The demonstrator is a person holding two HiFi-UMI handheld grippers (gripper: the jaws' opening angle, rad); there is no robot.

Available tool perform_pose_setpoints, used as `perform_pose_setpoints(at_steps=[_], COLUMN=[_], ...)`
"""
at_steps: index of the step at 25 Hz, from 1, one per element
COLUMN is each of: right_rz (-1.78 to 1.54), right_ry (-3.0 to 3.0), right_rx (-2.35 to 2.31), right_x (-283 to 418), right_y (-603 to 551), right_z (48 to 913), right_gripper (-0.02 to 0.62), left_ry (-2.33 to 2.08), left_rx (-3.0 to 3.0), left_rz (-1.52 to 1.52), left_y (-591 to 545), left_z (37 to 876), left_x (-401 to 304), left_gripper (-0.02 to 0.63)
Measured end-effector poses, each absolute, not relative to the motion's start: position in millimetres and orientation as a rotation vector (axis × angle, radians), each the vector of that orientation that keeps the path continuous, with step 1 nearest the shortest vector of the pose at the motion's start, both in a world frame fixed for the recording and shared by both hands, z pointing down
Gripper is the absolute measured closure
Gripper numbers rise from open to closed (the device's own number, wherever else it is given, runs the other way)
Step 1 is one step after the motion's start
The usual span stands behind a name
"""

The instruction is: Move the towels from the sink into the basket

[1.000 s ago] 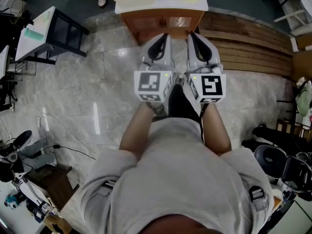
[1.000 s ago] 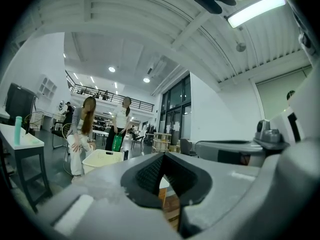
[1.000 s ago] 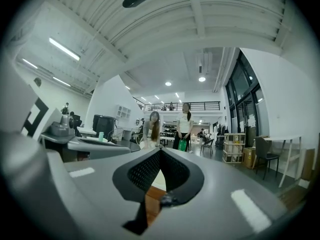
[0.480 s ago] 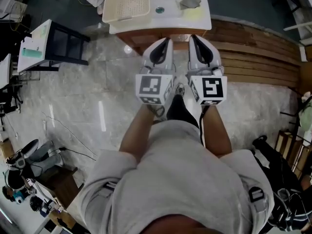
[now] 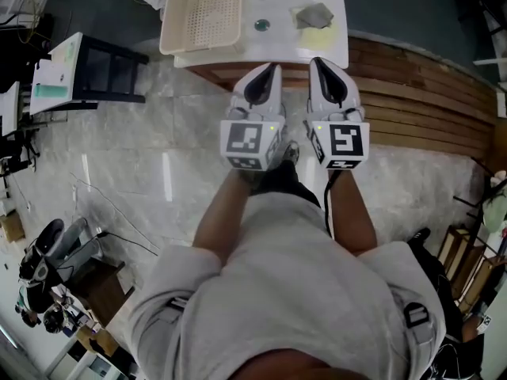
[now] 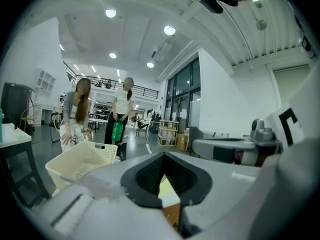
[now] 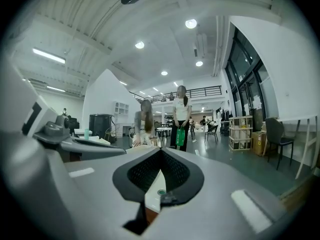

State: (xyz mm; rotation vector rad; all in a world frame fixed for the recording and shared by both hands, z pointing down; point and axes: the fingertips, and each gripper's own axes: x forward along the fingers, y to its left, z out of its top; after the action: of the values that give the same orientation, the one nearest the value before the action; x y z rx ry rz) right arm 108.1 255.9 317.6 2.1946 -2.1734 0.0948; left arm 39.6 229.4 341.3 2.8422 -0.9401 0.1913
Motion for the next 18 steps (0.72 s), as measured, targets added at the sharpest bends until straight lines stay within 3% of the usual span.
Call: perform_pose_setpoints(at_steps=[18], right_rz=[0.234], right_ry=[-1.847], right_rx=[2.254], right_x=[181.3], right_y=[133.5], right_z=[358.9], right_gripper=[0.592], left_ry=[-0.58], left_rx=[2.796], left_rz=[0.262], left_y=[108.9], left_z=[387.2], left_x=[132.3], left_gripper=[0.591])
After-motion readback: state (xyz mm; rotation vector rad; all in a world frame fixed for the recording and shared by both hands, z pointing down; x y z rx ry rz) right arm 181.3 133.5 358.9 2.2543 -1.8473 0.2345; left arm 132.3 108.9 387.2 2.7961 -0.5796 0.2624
